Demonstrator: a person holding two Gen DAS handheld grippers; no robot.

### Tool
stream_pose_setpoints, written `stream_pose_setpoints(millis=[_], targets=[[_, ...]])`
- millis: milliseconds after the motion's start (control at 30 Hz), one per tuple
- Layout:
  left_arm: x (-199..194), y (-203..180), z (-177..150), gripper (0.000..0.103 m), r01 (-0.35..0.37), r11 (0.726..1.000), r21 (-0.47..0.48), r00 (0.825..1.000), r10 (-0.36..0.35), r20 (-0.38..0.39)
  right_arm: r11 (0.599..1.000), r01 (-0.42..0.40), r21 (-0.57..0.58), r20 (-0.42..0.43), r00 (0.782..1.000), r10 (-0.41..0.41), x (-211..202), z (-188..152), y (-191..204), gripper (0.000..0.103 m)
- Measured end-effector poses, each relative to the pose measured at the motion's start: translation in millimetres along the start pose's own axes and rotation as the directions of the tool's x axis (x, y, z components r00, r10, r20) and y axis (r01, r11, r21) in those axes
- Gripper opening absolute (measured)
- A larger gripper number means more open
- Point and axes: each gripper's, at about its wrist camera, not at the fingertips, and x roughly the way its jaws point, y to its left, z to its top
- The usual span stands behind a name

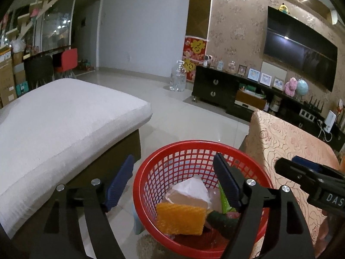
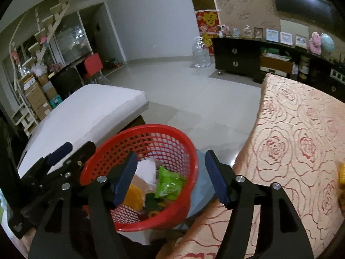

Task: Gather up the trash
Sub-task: 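Open both tools to drop the pad and packet into the wastebasket, then grasp the brown cloth with the right tool while the left tool returns to the table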

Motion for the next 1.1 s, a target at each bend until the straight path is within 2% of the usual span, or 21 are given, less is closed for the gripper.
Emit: stream_pose_setpoints(millis=[200,367,667,767,867,967,1033,1100], targets=[[-5.7,-4.5,-0.8,0.078,0.023,1.0,0.003,0.999,-0.023,0.033,0.998,0.063,0.016,0.023,0.998,-0.064,-19.6,-12.4,-20.9,0.071],[-12.2,-19.6,-3.8,0.08,0.048,0.998,0.043,0.997,-0.05,0.052,0.99,0.136,0.034,0.037,0.99,-0.137,-42.1,-30.0,-48.1,0.073],[-15.8,-51.3,-12.0,0.081,0.092,0.99,0.107,0.994,-0.098,0.051,0.951,0.293,0.103,0.022,0.955,-0.297,-81.2,-64.3,-120.3,0.074],[-15.4,-59.6,-14.1,0.081,0.109,0.987,0.116,0.993,-0.114,0.039,0.921,0.37,0.122,0.032,0.926,-0.376,-97.6,-74.7,-146.1,0.079],[-16.6,-68.8,-16.5,0.081,0.118,0.984,0.132,0.992,-0.124,0.036,0.868,0.473,0.152,0.043,0.874,-0.484,-113.4,-83.3,-175.8,0.083],[-16.1,-76.3,-19.3,0.081,0.121,0.981,0.15,0.991,-0.127,0.031,0.82,0.531,0.213,0.035,0.835,-0.549,-124.3,-90.2,-209.2,0.089],[-16.2,-79.7,-20.5,0.081,0.123,0.98,0.156,0.991,-0.129,0.029,0.79,0.555,0.261,0.01,0.816,-0.577,-126.9,-93.9,-233.1,0.093],[-16.3,-82.6,-20.6,0.081,0.124,0.979,0.161,0.991,-0.13,0.027,0.768,0.57,0.294,-0.024,0.807,-0.59,-125.1,-98.7,-252.5,0.094]])
